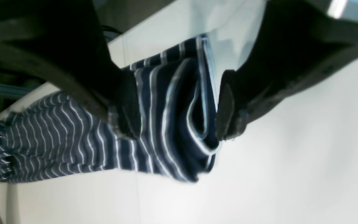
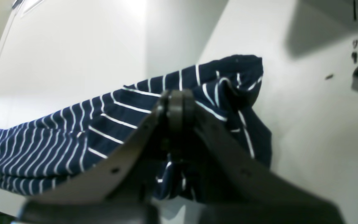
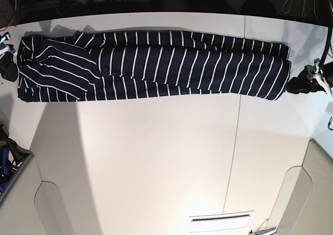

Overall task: Fold the T-shirt properly
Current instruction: 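Tuck the loose sleeve into the strip and flatten the long folded strip, then grasp the strip end nearest the left gripper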

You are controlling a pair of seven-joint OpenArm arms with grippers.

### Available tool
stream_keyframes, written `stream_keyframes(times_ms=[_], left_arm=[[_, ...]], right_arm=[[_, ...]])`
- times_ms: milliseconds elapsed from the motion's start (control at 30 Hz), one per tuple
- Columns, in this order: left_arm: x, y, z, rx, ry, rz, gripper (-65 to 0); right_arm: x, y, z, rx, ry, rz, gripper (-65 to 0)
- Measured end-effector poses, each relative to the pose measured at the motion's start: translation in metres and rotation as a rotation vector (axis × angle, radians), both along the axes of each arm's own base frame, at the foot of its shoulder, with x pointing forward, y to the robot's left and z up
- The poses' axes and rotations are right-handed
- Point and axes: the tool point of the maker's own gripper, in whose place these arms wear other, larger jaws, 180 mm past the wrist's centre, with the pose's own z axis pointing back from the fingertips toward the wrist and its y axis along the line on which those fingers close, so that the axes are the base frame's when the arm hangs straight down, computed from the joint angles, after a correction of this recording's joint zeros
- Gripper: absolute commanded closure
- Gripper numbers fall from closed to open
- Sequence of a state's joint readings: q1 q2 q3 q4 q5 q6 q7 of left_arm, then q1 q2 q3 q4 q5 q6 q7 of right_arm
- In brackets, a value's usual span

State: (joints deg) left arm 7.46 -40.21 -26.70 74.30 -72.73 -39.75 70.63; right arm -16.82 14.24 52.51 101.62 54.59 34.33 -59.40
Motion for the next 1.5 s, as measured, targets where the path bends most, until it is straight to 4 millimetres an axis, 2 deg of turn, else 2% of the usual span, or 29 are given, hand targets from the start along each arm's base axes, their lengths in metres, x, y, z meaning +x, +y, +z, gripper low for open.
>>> stream_keyframes(times_ms=[100,300,400,567,700,967,1033,1067,1167,1233,1267,1400,1500], left_arm=[[-0.002,-0.003,-0.017,0.028,0.008,0.024,-41.3],[-0.007,-0.02,-0.031,-0.014,0.019,0.036,-41.3],[-0.018,-0.012,-0.047,0.058,0.041,0.057,-41.3],[-0.019,-0.002,-0.049,0.094,-0.006,0.1,-41.3],[-0.022,-0.001,-0.051,0.101,0.003,0.099,-41.3],[-0.035,-0.019,-0.05,-0.02,0.059,0.071,-41.1],[-0.035,-0.022,-0.05,-0.034,0.058,0.072,-37.0],[-0.036,-0.023,-0.05,-0.035,0.059,0.072,-32.5],[-0.036,-0.028,-0.052,-0.052,0.062,0.07,-15.7],[-0.037,-0.034,-0.054,-0.071,0.062,0.068,-1.7],[-0.037,-0.035,-0.055,-0.074,0.063,0.068,0.0],[-0.034,-0.034,-0.053,-0.074,0.046,0.077,0.0],[-0.028,-0.028,-0.045,-0.057,0.018,0.081,0.0]], right_arm=[[0.003,0.01,-0.023,0.018,0.044,0.019,0.0],[-0.004,0.036,-0.076,0.101,0.173,0.066,0.0],[-0.006,0.045,-0.09,0.142,0.195,0.072,0.0],[-0.003,0.053,-0.099,0.152,0.21,0.09,0.0],[0.003,0.053,-0.096,0.147,0.197,0.091,0.0],[0.012,0.053,-0.092,0.147,0.179,0.092,0.0],[0.013,0.053,-0.091,0.148,0.175,0.092,0.0],[0.013,0.053,-0.091,0.149,0.176,0.092,0.0],[0.012,0.053,-0.092,0.148,0.179,0.092,0.0],[0.014,0.053,-0.091,0.148,0.176,0.092,0.0],[0.014,0.053,-0.091,0.149,0.175,0.092,0.0],[0.012,0.054,-0.093,0.148,0.186,0.096,0.0],[0.01,0.055,-0.094,0.149,0.198,0.102,0.0]])
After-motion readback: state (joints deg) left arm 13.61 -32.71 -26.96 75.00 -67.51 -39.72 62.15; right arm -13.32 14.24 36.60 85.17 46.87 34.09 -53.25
